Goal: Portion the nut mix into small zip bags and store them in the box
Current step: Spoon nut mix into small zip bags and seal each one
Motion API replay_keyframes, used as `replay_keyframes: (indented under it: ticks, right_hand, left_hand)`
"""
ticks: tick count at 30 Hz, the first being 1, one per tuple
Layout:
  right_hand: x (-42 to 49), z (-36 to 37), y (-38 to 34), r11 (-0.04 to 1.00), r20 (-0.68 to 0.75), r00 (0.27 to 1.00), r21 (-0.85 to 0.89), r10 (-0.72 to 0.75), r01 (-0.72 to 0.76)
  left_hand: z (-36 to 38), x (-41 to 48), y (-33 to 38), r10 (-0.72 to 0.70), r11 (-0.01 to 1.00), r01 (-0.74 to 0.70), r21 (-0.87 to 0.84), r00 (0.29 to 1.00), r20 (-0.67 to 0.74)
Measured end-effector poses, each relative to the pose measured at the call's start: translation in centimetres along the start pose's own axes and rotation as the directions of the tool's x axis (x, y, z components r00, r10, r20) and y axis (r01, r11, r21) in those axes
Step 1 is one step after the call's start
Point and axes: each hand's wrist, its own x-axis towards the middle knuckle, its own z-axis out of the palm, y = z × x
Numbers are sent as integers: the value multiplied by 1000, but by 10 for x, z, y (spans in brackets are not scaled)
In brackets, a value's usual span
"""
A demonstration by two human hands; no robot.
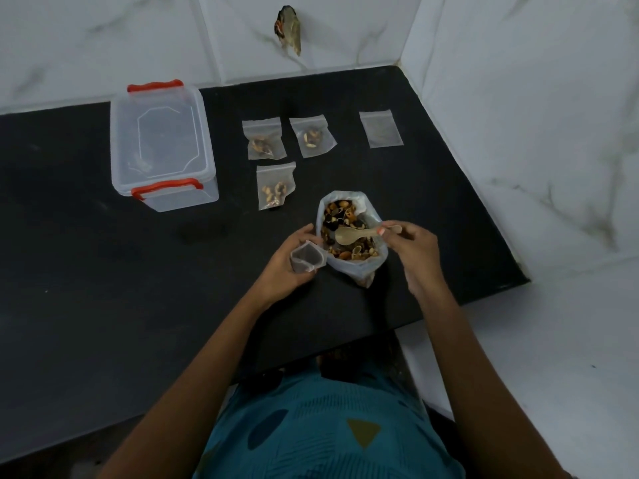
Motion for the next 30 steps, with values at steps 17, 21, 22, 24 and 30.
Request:
replay_keyframes:
  ticks: [17,21,22,24,30]
  right_hand:
    - [-14,-13,-10,628,248,799,-509,-548,588]
    - [-19,-5,-7,681,214,832,-490,-511,544]
    - [-18,-6,-7,712,182,849,-474,-496,518]
    - [-15,-10,-7,795,110,890,-411,-442,446]
    - [-15,-15,-11,687,217,821,-459,-528,563]
  left_hand:
    - [12,-15,3,-8,998,1,66,995,101]
    - [15,-17,4,-50,997,42,61,989,139]
    - [15,-17,4,-82,995,72,76,986,145]
    - [16,-17,4,-122,988,104,115,979,163]
    - [19,-19,8,-154,983,133,129,973,173]
